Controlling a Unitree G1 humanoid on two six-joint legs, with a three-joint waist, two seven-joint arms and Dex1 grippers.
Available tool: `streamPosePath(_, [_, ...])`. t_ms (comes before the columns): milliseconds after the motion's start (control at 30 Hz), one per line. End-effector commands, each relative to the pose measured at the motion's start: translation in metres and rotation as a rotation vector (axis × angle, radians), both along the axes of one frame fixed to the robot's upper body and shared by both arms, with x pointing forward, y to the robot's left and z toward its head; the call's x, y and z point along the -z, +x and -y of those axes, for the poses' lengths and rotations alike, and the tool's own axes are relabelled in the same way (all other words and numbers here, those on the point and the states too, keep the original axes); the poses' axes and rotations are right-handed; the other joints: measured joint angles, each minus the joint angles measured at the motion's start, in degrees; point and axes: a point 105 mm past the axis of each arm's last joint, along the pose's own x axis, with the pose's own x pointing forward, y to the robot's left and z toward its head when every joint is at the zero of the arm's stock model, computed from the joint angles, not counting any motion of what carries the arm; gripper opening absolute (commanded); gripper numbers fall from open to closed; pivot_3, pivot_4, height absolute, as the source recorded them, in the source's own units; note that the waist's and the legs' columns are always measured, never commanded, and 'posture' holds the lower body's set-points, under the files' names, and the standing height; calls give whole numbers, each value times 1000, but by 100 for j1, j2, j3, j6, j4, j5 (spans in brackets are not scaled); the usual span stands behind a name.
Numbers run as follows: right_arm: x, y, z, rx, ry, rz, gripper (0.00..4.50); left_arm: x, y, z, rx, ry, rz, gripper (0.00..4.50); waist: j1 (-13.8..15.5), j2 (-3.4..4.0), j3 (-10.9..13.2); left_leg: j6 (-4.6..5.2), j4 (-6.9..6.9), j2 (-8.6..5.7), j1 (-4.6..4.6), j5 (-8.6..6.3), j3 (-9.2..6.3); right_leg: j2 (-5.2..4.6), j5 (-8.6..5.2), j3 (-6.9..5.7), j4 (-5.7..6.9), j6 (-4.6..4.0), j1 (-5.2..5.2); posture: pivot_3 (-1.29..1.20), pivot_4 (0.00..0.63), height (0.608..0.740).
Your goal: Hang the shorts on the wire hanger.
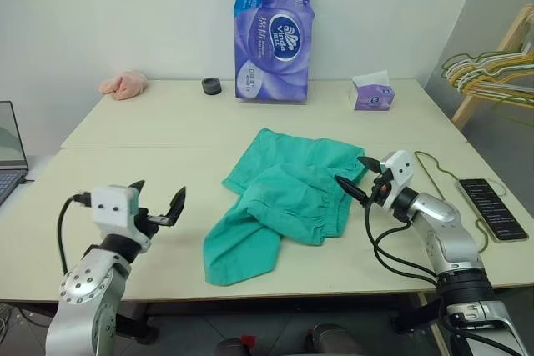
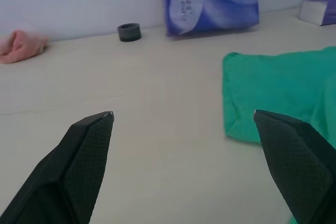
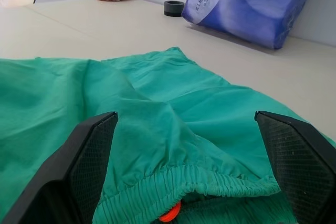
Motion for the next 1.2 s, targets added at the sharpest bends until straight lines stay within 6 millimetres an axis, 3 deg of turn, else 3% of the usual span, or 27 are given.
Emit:
streamPosePath(33, [-14,-8,-12,-84,-4,57,4465,-6,-11,-1,-22,-5,37,4500,12,-2,-1,0,0,0,0,0,0,0,0,0,0,0,0,-40,0,740])
streamPosePath(300, [-9,-15,-22,-151,-22,49,4465,2,-26,-2,-61,7,10,4500,67,-23,-18,0,2,-1,4,0,-2,-1,1,-3,1,-1,5,-20,0,740])
streamPosePath(733, [-19,-10,-25,-130,-4,75,4465,-5,-17,3,-32,31,39,4500,177,-24,-21,0,2,-2,2,0,-5,0,1,-5,0,-2,6,-24,0,740])
streamPosePath(1033, [-21,-10,-27,-127,-9,87,4465,-8,-9,8,-5,36,48,4500,167,-20,-19,7,6,-31,-2,9,-136,-31,-6,-133,-7,-13,73,-36,0,740])
streamPosePath(1200, [-23,-8,-25,-104,-13,91,4465,-8,-6,11,14,42,46,4500,169,9,-4,26,5,-105,12,23,-297,-74,-27,-238,-7,-37,142,-40,0,740])
